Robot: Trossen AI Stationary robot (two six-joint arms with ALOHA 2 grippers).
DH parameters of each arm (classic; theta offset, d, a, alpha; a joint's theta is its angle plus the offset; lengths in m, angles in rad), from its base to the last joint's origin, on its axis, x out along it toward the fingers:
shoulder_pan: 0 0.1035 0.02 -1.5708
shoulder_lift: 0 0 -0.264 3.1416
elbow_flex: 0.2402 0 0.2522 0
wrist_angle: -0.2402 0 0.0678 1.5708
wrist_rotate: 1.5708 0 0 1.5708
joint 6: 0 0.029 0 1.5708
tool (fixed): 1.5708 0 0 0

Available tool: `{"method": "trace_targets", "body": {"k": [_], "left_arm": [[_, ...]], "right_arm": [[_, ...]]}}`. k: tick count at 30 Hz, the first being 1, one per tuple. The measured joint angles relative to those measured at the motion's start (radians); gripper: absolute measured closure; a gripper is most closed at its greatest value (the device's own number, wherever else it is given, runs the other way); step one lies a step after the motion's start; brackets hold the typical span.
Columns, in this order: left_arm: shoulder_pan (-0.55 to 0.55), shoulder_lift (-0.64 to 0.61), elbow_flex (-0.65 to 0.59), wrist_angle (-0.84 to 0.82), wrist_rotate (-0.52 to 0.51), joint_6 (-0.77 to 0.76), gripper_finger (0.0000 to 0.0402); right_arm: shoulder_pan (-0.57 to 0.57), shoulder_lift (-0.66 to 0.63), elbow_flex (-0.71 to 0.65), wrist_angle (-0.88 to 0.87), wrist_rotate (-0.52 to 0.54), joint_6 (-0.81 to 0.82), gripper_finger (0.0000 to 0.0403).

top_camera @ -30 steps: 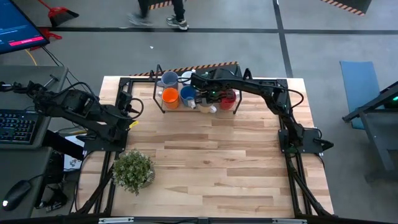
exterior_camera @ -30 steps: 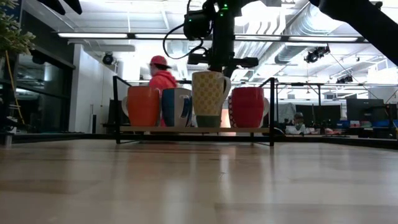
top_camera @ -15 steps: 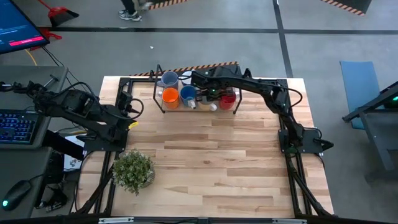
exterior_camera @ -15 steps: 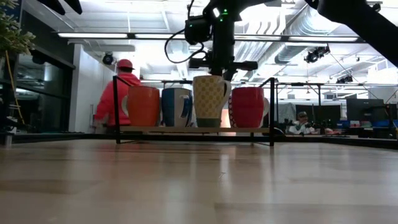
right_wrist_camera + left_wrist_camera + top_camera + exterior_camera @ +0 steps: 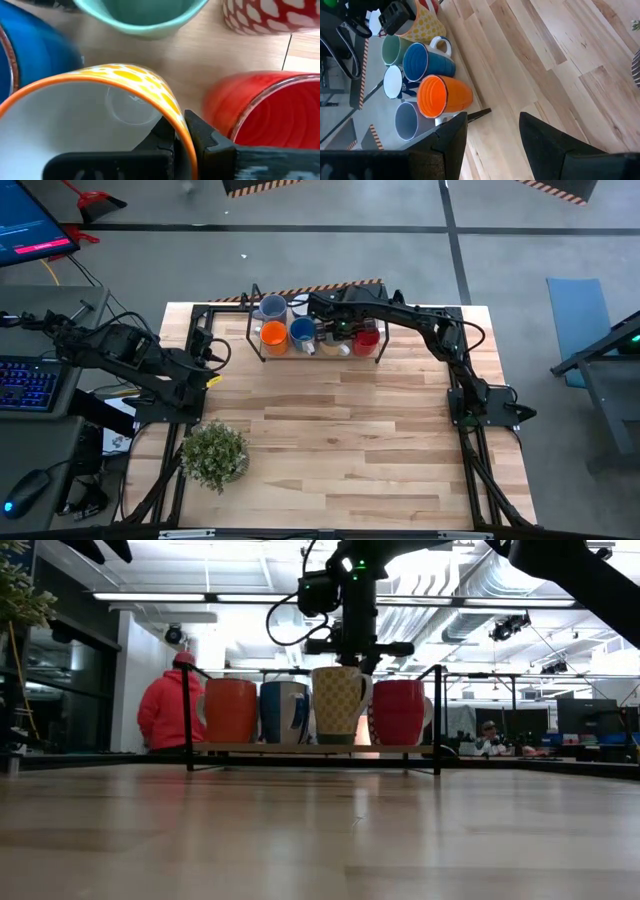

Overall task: Place coffee mugs
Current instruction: Put the yellow mug on the shelf

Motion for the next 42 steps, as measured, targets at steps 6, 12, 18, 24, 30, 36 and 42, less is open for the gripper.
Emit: {"method": "trace_targets", "body": {"k": [6, 12, 18, 24, 30, 36, 42], "left_arm": [[0.000, 0.000, 0.000, 0.000, 0.000, 0.000, 0.0234], [0.000, 0.000, 0.000, 0.000, 0.000, 0.000, 0.0234], [0.000, 0.000, 0.000, 0.000, 0.000, 0.000, 0.0234], [0.000, 0.000, 0.000, 0.000, 0.000, 0.000, 0.0234], [0.000, 0.000, 0.000, 0.000, 0.000, 0.000, 0.0234], [0.000, 0.000, 0.000, 0.000, 0.000, 0.000, 0.0234], [0.000, 0.000, 0.000, 0.000, 0.000, 0.000, 0.0234]], "right_arm": [[-0.002, 0.000, 0.000, 0.001, 0.000, -0.007, 0.0403], [-0.004, 0.012, 0.000, 0.007, 0.003, -0.010, 0.0403], [-0.005, 0.018, 0.000, 0.017, 0.007, -0.018, 0.0403], [-0.005, 0.018, 0.000, 0.021, 0.013, -0.045, 0.0403], [-0.007, 0.018, 0.000, 0.018, 0.026, -0.049, 0.0402], [-0.013, 0.018, 0.000, 0.017, 0.022, -0.043, 0.0401], [-0.014, 0.018, 0.000, 0.016, 0.022, -0.043, 0.0373]]}}
